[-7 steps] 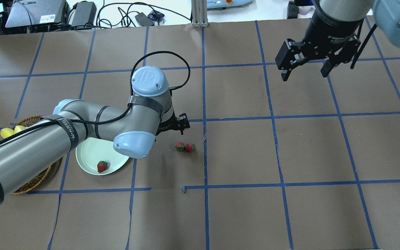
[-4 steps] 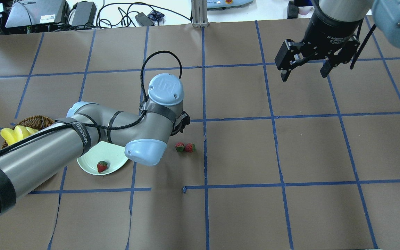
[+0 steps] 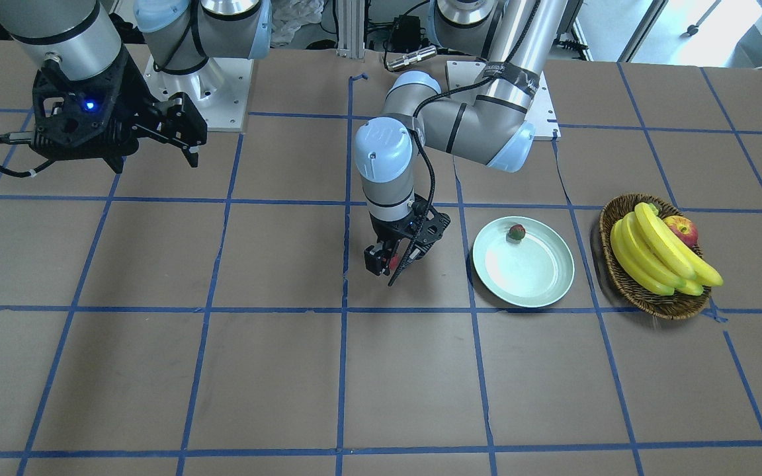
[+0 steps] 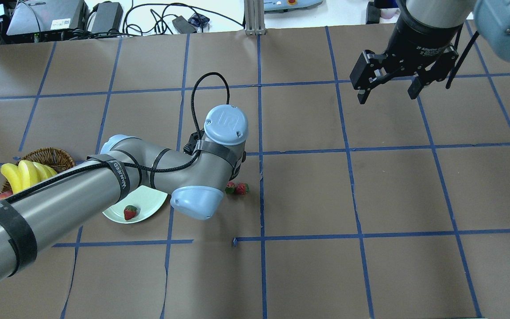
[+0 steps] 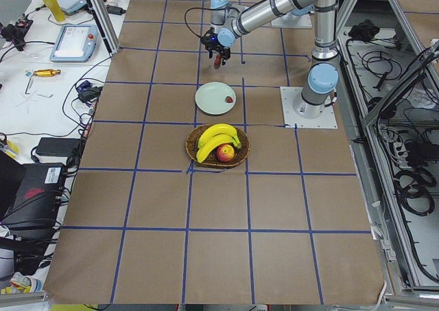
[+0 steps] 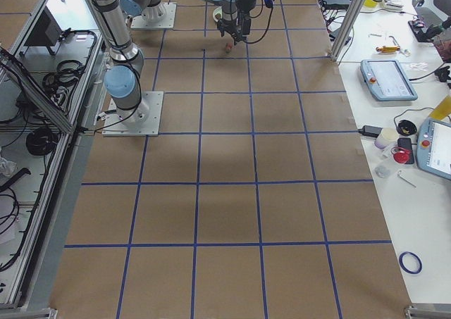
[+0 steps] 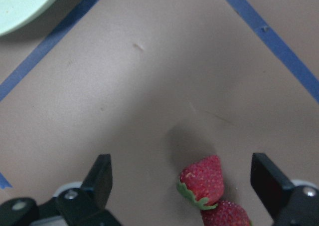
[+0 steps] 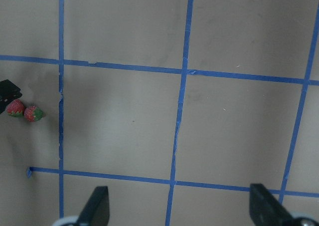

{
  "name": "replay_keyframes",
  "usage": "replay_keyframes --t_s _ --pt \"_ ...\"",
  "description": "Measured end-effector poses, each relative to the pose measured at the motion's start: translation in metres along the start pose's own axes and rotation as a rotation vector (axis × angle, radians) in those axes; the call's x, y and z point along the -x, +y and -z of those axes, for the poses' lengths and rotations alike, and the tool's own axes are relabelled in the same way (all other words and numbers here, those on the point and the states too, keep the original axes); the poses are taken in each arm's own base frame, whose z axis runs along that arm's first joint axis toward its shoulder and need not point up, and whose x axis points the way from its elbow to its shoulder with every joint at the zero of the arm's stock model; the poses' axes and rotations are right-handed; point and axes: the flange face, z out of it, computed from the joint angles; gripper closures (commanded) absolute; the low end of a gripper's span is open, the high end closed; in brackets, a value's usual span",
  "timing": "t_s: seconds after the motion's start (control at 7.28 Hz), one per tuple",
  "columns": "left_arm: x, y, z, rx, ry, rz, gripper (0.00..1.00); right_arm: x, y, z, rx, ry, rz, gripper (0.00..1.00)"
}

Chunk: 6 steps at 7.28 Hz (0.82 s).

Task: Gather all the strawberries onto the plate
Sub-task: 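Reach the left gripper back to the strawberries and grasp one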

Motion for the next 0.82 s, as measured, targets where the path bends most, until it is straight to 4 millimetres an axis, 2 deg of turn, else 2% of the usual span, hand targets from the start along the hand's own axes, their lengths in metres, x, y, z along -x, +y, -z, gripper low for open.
replay_keyframes --t_s 0.27,0.41,0.55,0.69,0.82 --pt "-0.002 0.005 -0.007 0.037 0.028 0.02 0.02 0.0 0.0 0.001 -0.001 0.0 0.0 0.0" --pt "-0.001 0.006 -0.01 0.043 0.025 0.014 0.28 0.0 0.0 0.001 -0.001 0.0 0.0 0.0" --pt "0.0 0.006 -0.012 0.045 0.021 0.011 0.75 0.0 0.0 0.001 -0.001 0.0 0.0 0.0" --pt "0.001 0.007 -0.015 0.048 0.017 0.009 0.97 0.0 0.0 0.001 -0.001 -0.001 0.0 0.0" --pt "0.001 0.008 -0.016 0.052 0.014 0.008 1.0 0.0 0.0 0.001 -0.001 -0.001 0.0 0.0"
